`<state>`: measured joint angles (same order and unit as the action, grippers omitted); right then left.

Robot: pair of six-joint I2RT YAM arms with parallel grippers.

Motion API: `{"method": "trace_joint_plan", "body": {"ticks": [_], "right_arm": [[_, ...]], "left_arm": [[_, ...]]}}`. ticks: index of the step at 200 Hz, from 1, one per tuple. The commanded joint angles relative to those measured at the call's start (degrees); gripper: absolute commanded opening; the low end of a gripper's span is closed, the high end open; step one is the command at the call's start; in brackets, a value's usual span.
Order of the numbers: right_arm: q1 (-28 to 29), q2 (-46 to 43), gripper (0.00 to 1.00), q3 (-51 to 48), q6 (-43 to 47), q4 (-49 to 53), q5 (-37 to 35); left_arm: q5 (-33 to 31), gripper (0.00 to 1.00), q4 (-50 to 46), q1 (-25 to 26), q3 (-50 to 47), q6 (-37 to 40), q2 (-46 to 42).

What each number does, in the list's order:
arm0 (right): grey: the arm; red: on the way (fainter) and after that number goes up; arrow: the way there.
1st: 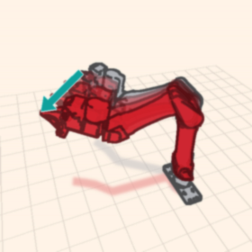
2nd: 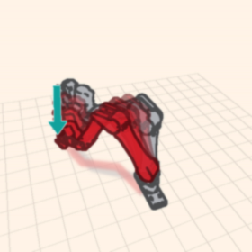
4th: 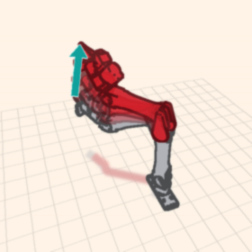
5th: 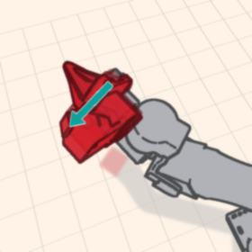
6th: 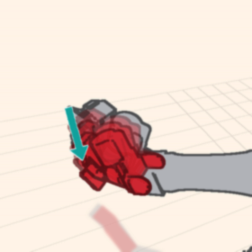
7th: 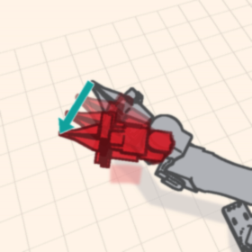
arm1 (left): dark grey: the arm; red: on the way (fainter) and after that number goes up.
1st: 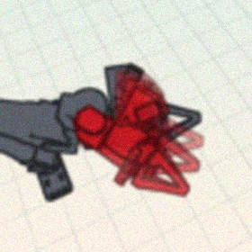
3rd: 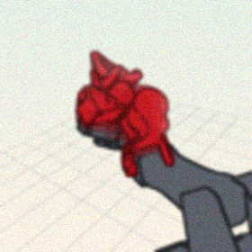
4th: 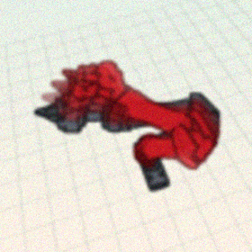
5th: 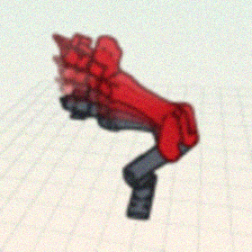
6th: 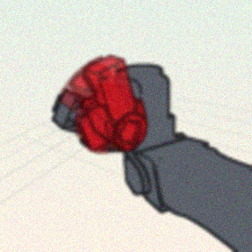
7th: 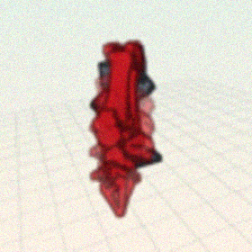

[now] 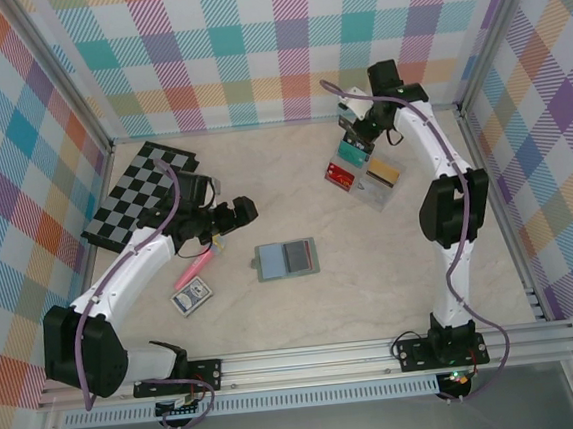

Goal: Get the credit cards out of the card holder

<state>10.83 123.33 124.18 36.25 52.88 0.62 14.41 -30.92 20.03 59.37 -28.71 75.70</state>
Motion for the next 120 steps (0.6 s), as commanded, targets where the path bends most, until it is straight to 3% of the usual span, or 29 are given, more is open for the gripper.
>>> {"method": "trace_joint_plan", "body": {"ticks": [1,120], "right_arm": [[-0.8,1.5,0.00,1.9,2.6,3.4,1.3],[-1.8,4.2,0.00,1.3,2.5,4.2,-3.3]], "left_arm": [[1.2,1.00,1.3,-1.0,-0.5,-0.2,0.8],[2.4,1.00,1.9,-0.9,-0.2,-0.7,2.6]]}}
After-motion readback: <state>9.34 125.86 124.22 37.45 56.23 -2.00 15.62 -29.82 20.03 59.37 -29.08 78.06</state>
